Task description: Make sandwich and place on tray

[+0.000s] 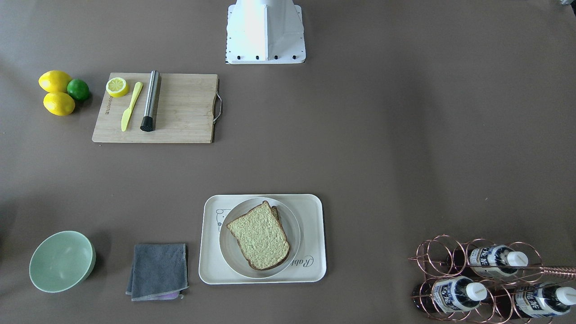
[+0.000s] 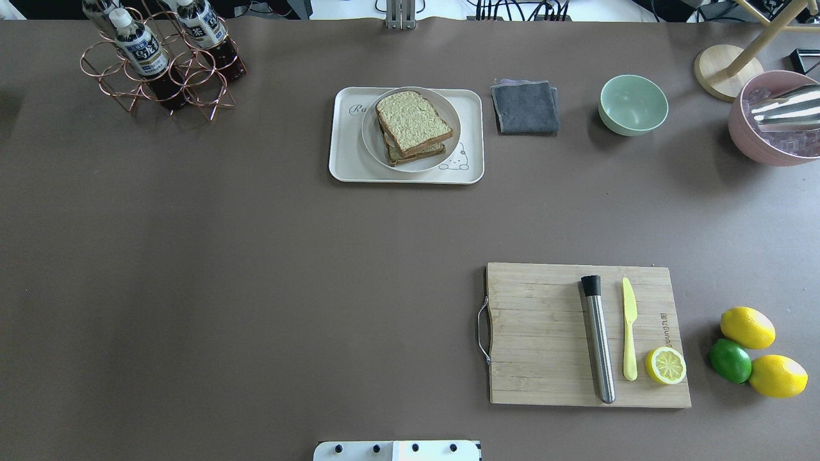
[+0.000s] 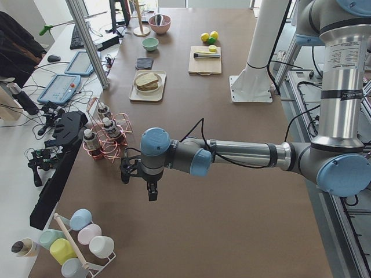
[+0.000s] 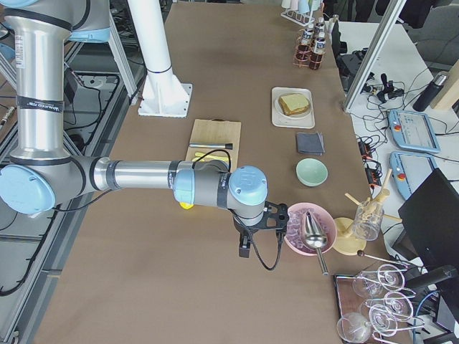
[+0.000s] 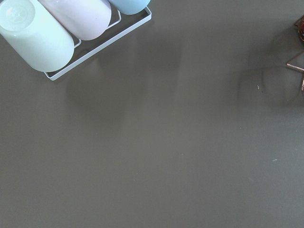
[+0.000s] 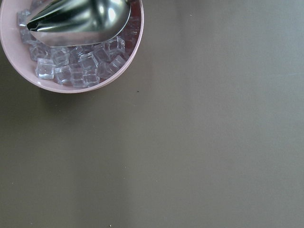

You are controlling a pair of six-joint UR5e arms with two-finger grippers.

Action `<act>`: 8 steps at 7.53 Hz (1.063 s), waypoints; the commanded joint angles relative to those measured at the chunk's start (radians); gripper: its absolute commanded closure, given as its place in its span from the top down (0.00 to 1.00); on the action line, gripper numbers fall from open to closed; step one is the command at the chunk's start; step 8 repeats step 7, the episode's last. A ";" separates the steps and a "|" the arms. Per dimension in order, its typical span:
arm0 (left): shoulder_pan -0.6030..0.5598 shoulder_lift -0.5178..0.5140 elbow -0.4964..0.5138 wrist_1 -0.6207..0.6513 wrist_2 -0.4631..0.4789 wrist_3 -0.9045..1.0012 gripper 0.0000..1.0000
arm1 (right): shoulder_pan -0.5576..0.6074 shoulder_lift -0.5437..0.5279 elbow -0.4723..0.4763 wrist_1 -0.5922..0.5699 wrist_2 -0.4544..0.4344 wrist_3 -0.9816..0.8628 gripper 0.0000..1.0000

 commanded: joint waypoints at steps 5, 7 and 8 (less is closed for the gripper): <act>0.003 -0.019 0.050 -0.012 -0.001 0.001 0.98 | 0.000 0.005 0.008 0.001 0.000 0.002 1.00; 0.003 -0.016 0.052 -0.012 -0.001 0.001 0.98 | 0.000 0.013 0.005 0.000 0.000 0.002 1.00; 0.003 -0.016 0.052 -0.012 -0.001 0.001 0.98 | 0.000 0.013 0.005 0.000 0.000 0.002 1.00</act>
